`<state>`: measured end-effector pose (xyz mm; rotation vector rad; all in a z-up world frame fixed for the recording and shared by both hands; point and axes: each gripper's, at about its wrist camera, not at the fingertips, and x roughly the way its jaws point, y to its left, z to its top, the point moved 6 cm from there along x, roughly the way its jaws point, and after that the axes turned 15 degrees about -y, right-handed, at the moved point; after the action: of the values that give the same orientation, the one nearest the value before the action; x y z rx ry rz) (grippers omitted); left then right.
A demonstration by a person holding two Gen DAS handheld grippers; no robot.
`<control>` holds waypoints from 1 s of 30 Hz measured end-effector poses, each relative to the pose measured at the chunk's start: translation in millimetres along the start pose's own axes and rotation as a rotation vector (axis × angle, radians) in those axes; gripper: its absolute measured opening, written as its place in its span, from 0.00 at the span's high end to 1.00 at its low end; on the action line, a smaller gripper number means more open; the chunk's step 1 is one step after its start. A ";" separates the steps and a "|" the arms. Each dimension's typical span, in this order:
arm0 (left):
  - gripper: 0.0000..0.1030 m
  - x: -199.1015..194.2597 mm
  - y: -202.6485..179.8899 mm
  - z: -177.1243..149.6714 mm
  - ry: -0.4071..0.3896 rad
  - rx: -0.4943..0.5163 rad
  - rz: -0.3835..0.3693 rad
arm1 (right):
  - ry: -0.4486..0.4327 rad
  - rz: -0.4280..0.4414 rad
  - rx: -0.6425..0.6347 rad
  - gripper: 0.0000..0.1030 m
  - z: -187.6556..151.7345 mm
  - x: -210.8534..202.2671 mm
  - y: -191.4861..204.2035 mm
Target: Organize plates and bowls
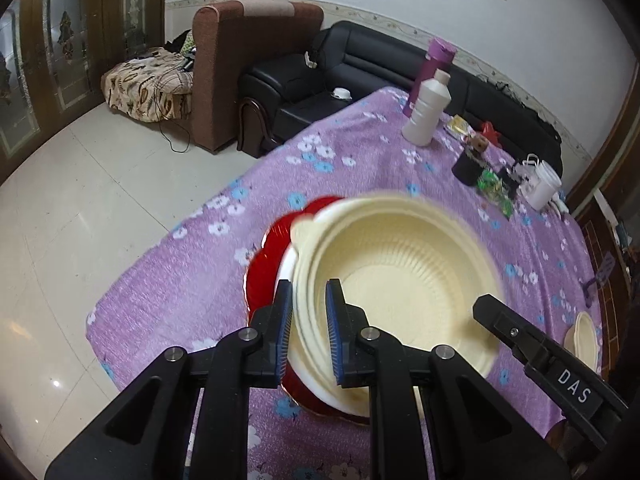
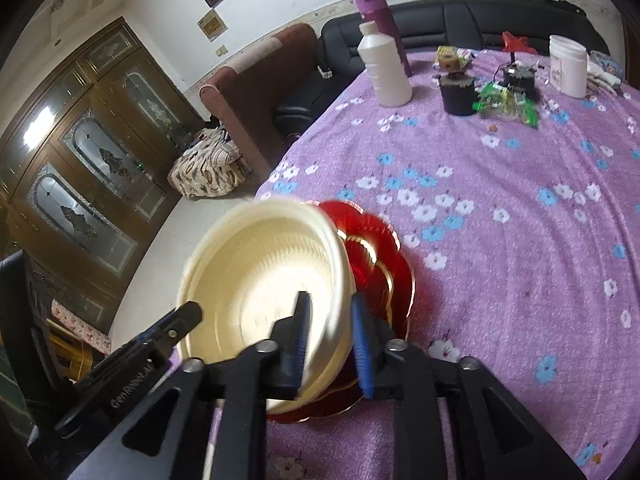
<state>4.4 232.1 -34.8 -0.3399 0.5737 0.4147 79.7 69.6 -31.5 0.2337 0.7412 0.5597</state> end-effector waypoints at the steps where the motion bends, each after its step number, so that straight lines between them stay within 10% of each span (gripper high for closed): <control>1: 0.76 -1.1 2.1 2.4 -0.010 -0.013 0.004 | -0.015 0.002 -0.001 0.67 3.5 -3.0 -0.7; 4: 0.50 -3.7 8.0 7.1 -0.030 -0.043 0.033 | -0.043 0.013 0.008 0.57 10.6 -10.5 -4.5; 14: 0.34 -29.3 -41.5 15.4 -0.132 0.003 -0.055 | -0.088 0.025 0.101 0.56 10.6 -52.7 -49.9; 30: 0.29 -18.4 -280.8 -84.0 0.222 0.346 -0.487 | -0.162 -0.285 0.365 0.51 -15.0 -183.7 -264.0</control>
<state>83.4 -50.8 -36.1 -0.1833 0.7411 -0.1945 64.0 -251.8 -40.5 0.4969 0.7003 0.1290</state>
